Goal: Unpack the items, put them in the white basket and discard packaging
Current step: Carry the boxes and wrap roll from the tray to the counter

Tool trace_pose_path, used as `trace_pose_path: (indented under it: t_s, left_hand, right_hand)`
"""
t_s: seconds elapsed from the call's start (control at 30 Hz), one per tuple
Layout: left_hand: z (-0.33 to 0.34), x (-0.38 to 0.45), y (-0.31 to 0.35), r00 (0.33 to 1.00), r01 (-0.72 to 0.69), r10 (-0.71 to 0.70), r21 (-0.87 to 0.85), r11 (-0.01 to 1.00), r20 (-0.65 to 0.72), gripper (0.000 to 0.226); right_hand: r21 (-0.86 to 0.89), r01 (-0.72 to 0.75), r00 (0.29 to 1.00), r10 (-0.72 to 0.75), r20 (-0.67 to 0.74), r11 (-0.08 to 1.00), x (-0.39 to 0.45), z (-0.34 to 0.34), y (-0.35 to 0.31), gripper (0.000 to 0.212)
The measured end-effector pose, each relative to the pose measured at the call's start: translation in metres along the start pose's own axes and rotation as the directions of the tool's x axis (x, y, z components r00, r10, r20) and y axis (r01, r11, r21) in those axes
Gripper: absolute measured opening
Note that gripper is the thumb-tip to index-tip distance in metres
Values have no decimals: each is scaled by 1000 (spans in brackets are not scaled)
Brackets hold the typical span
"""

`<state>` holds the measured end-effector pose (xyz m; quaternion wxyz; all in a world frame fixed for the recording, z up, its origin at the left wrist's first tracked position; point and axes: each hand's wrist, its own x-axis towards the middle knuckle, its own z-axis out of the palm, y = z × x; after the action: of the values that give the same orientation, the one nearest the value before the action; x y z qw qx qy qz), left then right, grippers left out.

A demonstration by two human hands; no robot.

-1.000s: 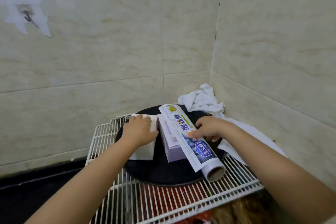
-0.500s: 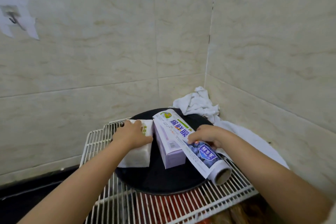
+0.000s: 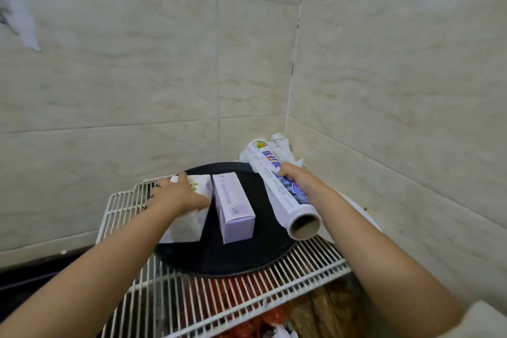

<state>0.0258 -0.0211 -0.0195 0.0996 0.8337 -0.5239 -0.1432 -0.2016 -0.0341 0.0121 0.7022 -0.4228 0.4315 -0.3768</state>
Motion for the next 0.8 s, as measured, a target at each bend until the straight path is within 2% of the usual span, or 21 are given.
trace_pose_path:
  t_s: [0.13, 0.2, 0.23, 0.3, 0.37, 0.47, 0.57, 0.67, 0.8]
  left_hand:
    - [-3, -27, 4, 997, -27, 31, 64, 998, -65, 84]
    - [-5, -41, 0, 995, -5, 12, 76, 997, -94, 90]
    - [-7, -48, -3, 993, 15, -6, 81, 997, -114, 91]
    - [-11, -66, -13, 985, 67, -51, 96, 993, -163, 89]
    - [-15, -86, -24, 970, 118, -92, 104, 988, -225, 88]
    - [-21, -124, -40, 931, 185, -132, 128, 974, -341, 90]
    - [-25, -164, -69, 875, 238, -159, 119, 964, -457, 88]
    - [-29, -210, -116, 821, 343, -243, 107, 933, -517, 86]
    - [-32, -279, -199, 724, 521, -412, 47, 852, -554, 87]
  right_hand:
    - [-232, 76, 997, -77, 4, 970, -12, 16, 7, 19]
    - [-427, 105, 991, -131, -32, 898, -15, 20, 9, 33]
    - [-588, 114, 981, -185, -62, 801, -16, 21, 9, 42]
    - [-870, 133, 944, -329, -35, 475, -21, 25, 10, 51]
    - [-972, 160, 906, -418, 74, 173, -27, 33, 14, 61]
    - [-960, 249, 836, -473, 279, -127, -36, 60, 28, 72]
    - [-886, 347, 757, -466, 458, -308, -53, 102, 46, 78]
    - [-796, 457, 682, -419, 600, -396, -77, 153, 76, 77]
    - [-665, 625, 596, -300, 745, -409, -117, 229, 130, 79]
